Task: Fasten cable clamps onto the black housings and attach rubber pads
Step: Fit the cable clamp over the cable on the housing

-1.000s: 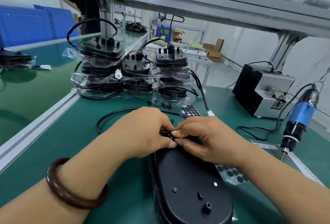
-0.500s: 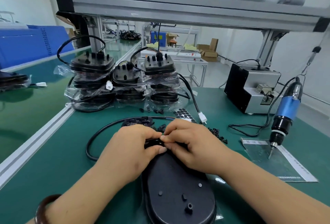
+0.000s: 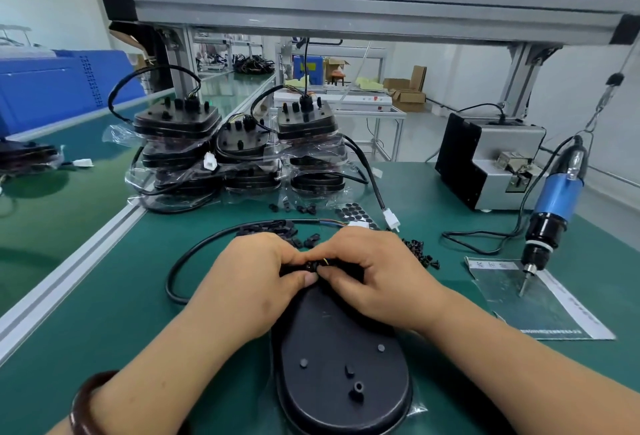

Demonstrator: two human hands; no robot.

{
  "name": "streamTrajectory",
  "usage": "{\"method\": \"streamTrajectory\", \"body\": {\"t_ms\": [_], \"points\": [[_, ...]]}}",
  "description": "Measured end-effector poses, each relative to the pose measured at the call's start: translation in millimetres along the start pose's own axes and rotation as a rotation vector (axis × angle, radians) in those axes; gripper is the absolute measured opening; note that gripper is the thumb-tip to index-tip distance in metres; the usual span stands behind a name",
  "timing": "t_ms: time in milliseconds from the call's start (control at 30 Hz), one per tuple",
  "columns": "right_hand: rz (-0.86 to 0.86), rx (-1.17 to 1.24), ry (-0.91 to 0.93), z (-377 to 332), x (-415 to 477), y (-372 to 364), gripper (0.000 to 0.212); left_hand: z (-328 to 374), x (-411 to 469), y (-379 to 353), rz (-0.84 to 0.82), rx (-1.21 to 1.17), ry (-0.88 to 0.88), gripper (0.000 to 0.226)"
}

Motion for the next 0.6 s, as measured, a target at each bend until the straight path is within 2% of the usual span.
{"method": "streamTrajectory", "body": {"t_ms": [167, 267, 433, 600], "points": [[-0.086, -0.092, 0.016, -3, 0, -5, 0.019, -2, 0, 4, -0.100, -0.109, -0.013, 0.039], [-0.136, -0.146, 0.021, -4, 2, -8, 0.020, -9, -1, 3, -0.066, -0.196, 0.032, 0.023], [-0.164, -0.194, 0.033, -5, 5, -10, 0.012, -13, -8, 3, 0.094, -0.202, 0.054, 0.023], [-0.213, -0.184, 0.071, -5, 8, -8, 0.007, -14, -7, 1, 0.076, -0.200, 0.062, 0.025]]}}
Point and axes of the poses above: each hand's wrist, its own x-axis towards the middle knuckle, its own y-axis out of the back of the hand, z = x × y, the point moved 6 cm from there along x, towards the middle knuckle, and after that the axes turned 9 degrees about y, right-handed, at the moved point
